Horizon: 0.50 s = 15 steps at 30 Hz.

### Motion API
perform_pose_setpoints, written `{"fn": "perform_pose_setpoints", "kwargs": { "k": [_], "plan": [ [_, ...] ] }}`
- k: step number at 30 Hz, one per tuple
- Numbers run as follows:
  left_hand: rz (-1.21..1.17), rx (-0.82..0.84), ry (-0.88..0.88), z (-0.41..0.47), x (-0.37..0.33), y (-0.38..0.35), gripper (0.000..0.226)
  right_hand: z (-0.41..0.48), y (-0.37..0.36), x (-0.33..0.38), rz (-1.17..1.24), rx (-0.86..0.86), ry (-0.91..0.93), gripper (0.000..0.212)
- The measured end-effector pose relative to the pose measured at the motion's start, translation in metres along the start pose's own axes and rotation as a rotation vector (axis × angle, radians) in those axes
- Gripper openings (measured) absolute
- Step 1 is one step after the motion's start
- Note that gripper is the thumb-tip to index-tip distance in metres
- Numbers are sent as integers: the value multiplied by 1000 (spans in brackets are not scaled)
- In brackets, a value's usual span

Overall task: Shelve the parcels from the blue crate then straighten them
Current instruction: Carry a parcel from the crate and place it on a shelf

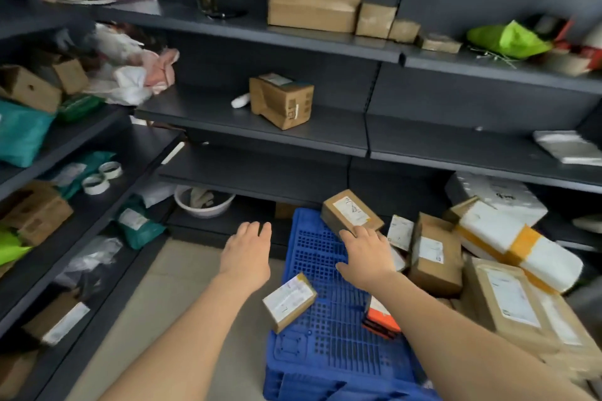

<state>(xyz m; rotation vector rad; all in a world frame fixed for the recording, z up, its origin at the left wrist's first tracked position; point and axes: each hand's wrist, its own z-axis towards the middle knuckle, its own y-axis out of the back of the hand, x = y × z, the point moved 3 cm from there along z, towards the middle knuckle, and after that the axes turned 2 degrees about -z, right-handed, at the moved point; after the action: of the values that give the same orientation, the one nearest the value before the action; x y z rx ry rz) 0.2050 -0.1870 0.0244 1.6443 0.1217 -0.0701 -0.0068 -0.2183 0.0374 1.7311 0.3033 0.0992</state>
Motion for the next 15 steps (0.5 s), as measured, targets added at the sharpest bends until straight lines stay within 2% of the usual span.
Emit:
{"fn": "perform_pose_setpoints", "kwargs": {
  "k": [8, 15],
  "plan": [
    [-95, 102, -122, 137, -88, -54, 80, 97, -29, -101, 67, 52, -137, 61],
    [-231, 237, -73, 223, -143, -124, 79, 182, -86, -168, 71, 160, -175, 66]
  ]
}}
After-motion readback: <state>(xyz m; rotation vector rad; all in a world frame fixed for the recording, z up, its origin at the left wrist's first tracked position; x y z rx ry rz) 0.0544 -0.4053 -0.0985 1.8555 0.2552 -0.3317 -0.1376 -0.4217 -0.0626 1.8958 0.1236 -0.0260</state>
